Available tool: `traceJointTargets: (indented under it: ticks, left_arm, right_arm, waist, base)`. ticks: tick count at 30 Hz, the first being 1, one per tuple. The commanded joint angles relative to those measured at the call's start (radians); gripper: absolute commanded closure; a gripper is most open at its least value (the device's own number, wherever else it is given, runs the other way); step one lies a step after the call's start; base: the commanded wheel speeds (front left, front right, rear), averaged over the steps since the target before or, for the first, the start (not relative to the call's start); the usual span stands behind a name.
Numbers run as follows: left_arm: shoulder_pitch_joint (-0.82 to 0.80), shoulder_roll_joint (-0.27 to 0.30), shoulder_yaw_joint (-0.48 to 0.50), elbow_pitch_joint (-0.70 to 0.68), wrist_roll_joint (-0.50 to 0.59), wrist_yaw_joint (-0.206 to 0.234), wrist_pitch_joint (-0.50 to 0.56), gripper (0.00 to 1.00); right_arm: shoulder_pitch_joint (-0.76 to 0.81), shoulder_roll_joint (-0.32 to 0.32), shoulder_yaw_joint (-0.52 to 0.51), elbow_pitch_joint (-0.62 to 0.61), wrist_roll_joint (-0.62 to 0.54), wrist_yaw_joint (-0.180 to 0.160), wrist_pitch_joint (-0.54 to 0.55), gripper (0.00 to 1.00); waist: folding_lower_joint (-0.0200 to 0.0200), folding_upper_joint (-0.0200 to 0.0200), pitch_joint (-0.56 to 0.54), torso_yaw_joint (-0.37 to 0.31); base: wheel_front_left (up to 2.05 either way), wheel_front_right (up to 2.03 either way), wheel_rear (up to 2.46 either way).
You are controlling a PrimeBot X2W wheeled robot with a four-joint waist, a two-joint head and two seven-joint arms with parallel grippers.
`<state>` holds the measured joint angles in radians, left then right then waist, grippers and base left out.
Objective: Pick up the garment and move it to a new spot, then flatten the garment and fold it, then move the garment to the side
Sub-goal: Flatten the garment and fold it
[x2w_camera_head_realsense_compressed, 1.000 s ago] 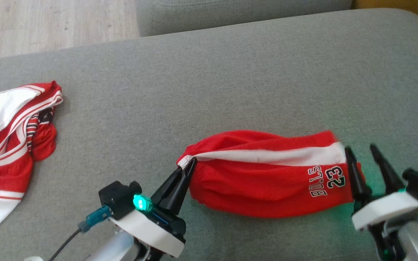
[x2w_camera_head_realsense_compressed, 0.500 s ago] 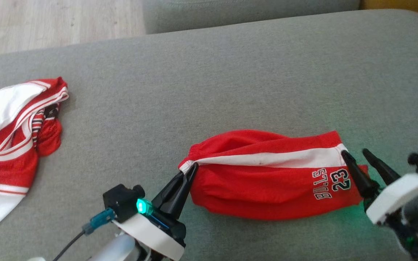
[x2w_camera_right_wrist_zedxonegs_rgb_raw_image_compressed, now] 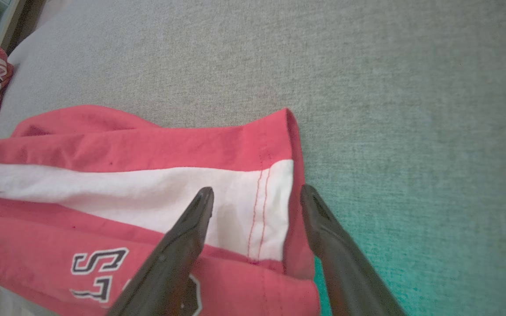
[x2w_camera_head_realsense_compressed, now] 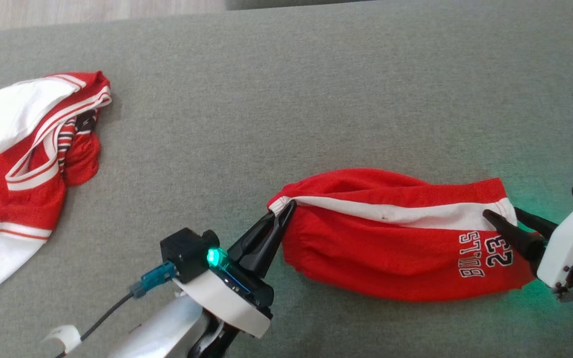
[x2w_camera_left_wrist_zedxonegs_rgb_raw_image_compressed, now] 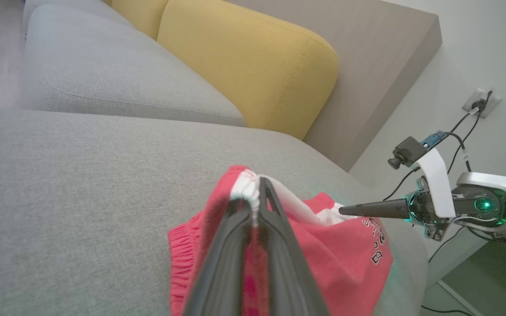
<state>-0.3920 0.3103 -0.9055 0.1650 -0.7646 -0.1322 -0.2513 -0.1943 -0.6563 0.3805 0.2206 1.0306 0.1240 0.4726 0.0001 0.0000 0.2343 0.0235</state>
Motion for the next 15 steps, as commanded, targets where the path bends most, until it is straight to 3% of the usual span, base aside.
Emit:
traceJointTargets:
  ticks: [1,2,3,4,15]
  left_arm:
    - [-0.038,0.009,0.03,-0.027,0.004,0.002,-0.01,1.0]
    - [-0.04,0.007,0.031,-0.026,0.003,0.002,-0.01,1.0]
    - [-0.041,0.005,0.031,-0.026,0.002,0.002,-0.01,1.0]
    - [-0.041,0.003,0.031,-0.025,0.002,0.002,-0.01,1.0]
    - [-0.066,0.023,0.097,-0.036,0.054,0.002,-0.01,1.0]
  right_arm:
    - [-0.017,-0.044,0.001,-0.03,0.009,0.007,0.0,0.0]
    - [-0.018,-0.045,0.0,-0.03,0.014,0.007,-0.002,0.3]
    - [-0.018,-0.045,0.001,-0.033,0.02,0.007,-0.003,0.69]
    - [-0.018,-0.045,0.001,-0.036,0.026,0.007,-0.004,1.0]
    - [-0.071,-0.071,-0.064,-0.078,0.019,0.007,-0.149,1.0]
  waist:
    - [-0.0001,0.0,0.007,0.006]
    - [-0.0001,0.0,0.009,0.008]
    - [-0.0001,0.0,0.011,0.01]
    - [-0.0001,0.0,0.013,0.011]
    - [-0.0001,0.0,-0.004,-0.021]
  base:
    - [0.0,0.0,0.0]
    - [0.0,0.0,0.0]
    - [0.0,0.0,0.0]
    - [0.0,0.0,0.0]
    - [0.0,0.0,0.0]
